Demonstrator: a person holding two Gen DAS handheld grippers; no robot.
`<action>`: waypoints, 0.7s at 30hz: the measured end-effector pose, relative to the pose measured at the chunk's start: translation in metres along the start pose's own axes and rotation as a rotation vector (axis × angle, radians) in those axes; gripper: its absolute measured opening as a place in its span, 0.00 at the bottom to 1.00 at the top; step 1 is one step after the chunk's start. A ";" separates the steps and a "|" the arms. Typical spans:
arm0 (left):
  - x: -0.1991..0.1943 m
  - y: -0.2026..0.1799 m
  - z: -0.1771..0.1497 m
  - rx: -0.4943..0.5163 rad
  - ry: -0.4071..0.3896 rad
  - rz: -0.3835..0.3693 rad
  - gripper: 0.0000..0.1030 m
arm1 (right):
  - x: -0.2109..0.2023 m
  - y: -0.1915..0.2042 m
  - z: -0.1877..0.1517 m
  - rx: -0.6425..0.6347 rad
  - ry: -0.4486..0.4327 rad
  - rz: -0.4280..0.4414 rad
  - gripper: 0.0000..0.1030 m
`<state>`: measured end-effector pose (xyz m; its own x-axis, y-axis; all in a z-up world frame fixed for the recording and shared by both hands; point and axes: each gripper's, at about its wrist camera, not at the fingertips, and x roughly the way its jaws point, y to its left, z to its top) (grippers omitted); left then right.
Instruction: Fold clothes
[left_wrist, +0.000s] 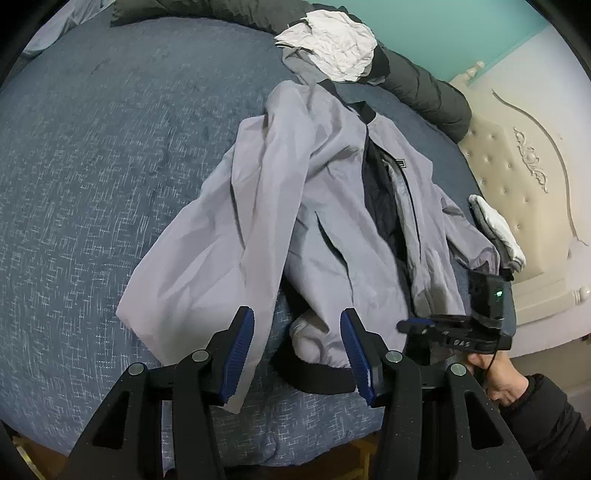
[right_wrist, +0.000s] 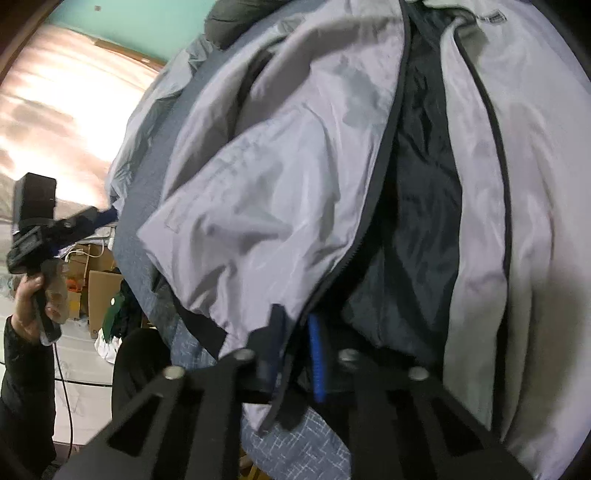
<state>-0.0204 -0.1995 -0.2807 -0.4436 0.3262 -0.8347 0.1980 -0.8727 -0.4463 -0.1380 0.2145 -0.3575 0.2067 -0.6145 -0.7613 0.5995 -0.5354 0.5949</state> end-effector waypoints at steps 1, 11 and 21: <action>0.001 0.000 0.000 -0.002 0.001 -0.001 0.51 | -0.005 0.002 0.002 -0.010 -0.016 -0.001 0.06; 0.024 -0.017 -0.008 0.032 0.060 -0.036 0.51 | -0.075 -0.013 0.035 -0.066 -0.154 -0.138 0.05; 0.084 -0.048 -0.026 0.128 0.202 -0.047 0.52 | -0.055 -0.051 0.014 0.022 -0.106 -0.119 0.05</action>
<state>-0.0446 -0.1206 -0.3371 -0.2638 0.4226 -0.8671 0.0633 -0.8894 -0.4528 -0.1912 0.2674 -0.3424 0.0514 -0.6030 -0.7961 0.5977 -0.6200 0.5082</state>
